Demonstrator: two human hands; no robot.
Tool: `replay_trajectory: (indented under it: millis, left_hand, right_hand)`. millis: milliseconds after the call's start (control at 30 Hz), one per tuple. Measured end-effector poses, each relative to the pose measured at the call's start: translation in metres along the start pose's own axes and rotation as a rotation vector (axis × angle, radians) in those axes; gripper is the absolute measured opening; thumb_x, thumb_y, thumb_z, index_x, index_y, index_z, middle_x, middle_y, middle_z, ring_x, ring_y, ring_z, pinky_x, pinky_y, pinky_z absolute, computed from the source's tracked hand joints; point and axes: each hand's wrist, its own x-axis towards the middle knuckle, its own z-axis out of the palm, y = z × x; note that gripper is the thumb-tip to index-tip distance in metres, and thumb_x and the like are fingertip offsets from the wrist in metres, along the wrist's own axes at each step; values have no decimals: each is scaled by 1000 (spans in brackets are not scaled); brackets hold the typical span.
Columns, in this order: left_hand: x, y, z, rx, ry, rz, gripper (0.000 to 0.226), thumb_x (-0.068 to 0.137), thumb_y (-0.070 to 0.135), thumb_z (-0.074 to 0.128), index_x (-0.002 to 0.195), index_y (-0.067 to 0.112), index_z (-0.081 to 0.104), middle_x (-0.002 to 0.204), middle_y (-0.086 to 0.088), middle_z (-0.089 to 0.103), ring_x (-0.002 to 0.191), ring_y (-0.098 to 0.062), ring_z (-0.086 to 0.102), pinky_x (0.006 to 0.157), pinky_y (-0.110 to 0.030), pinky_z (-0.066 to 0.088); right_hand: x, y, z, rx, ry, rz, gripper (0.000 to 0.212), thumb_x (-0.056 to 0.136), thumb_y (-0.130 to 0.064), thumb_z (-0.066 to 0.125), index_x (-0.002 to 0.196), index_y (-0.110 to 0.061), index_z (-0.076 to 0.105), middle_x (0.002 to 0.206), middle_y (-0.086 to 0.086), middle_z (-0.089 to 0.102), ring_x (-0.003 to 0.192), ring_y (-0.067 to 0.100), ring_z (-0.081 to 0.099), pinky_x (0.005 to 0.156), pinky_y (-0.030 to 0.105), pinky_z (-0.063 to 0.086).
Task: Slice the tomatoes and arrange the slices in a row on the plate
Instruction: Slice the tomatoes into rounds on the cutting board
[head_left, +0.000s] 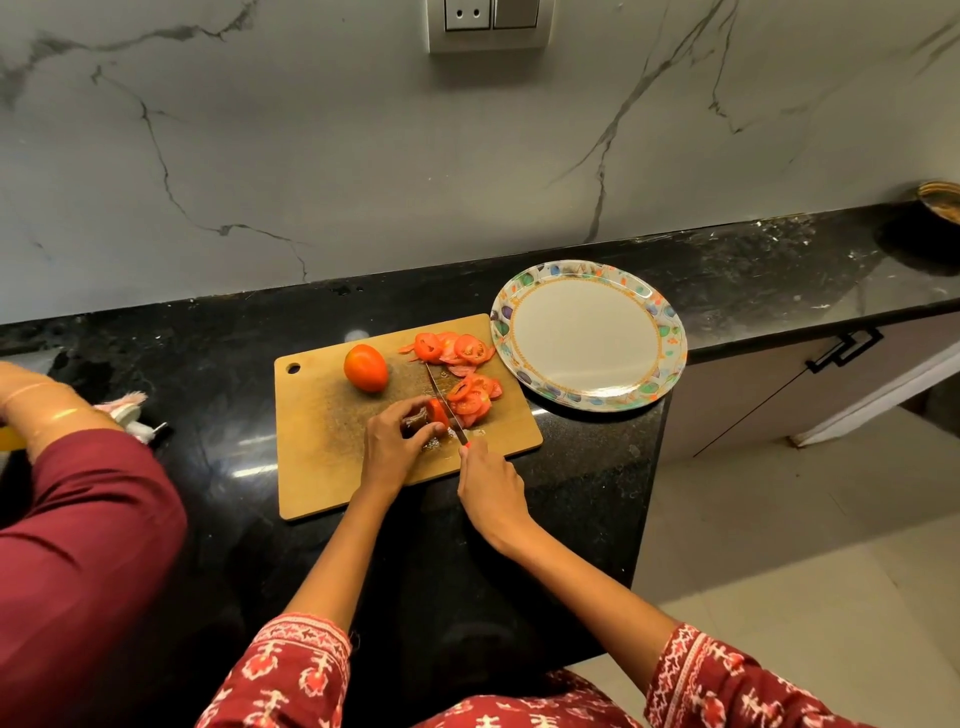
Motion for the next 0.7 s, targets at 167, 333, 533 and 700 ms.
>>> replay_trajectory:
  millis: [167,333,533,700]
  left_hand:
    - [1,0,0,-18,-7,-13,40,70,14,79,108,11,66,105,-6,69,96,-13,63,85,-26,51]
    - [2,2,0,-20,-2,-15,39,70,13,78,108,10,67,104,-6,69,93,-9,60,84,-24,49]
    - [2,0,1,-28,-9,-30,40,71,14,78,108,10,67,104,-6,69,93,-11,63,83,-24,50]
    - [3,-1,1,-11,-16,-29,40,71,16,78,109,11,67,105,-6,69,95,-13,63,85,-26,51]
  right_hand:
    - [-1,0,0,-7,3,4,31,104,-27,25,119,-7,43,112,14,60,105,33,58,80,39,43]
    - [-2,3,2,-6,-17,27,31,104,-26,25,122,-7,42,115,14,59,108,33,57,83,41,43]
    - [-2,2,1,-22,7,16,32,104,-27,24,120,-7,43,114,14,60,107,33,58,82,40,44]
    - [-2,2,4,-49,11,5,30,104,-27,24,119,-8,42,111,13,61,104,31,59,81,39,45]
